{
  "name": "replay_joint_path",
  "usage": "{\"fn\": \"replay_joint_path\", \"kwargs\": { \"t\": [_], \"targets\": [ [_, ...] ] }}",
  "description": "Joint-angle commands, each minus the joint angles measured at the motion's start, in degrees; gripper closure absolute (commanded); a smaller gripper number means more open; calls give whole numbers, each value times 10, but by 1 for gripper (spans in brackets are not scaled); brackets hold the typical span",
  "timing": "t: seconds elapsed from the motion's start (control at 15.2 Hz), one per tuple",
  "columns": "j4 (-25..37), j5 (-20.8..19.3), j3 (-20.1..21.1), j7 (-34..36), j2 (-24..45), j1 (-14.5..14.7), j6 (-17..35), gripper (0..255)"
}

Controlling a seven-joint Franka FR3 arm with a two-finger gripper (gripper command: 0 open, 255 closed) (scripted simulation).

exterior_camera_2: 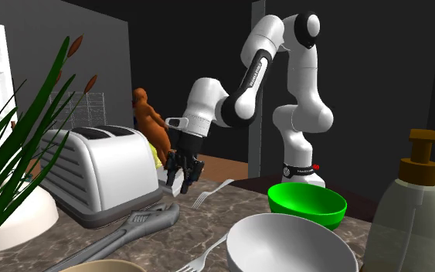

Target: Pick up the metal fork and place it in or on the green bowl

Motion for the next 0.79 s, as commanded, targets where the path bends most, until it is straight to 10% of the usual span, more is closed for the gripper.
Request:
{"fn": "replay_joint_path", "kwargs": {
  "t": [0.0,0.07,0.13,0.2,0.73],
  "targets": [
    [-13,-9,4,17,11,4,-284,255],
    [3,-14,-8,-15,-45,-29,-359,255],
    [7,-14,-4,12,-11,-12,-31,255],
    [7,-14,-4,12,-11,-12,-31,0],
    [-144,-155,33,134,-148,-27,-68,0]
  ]
}}
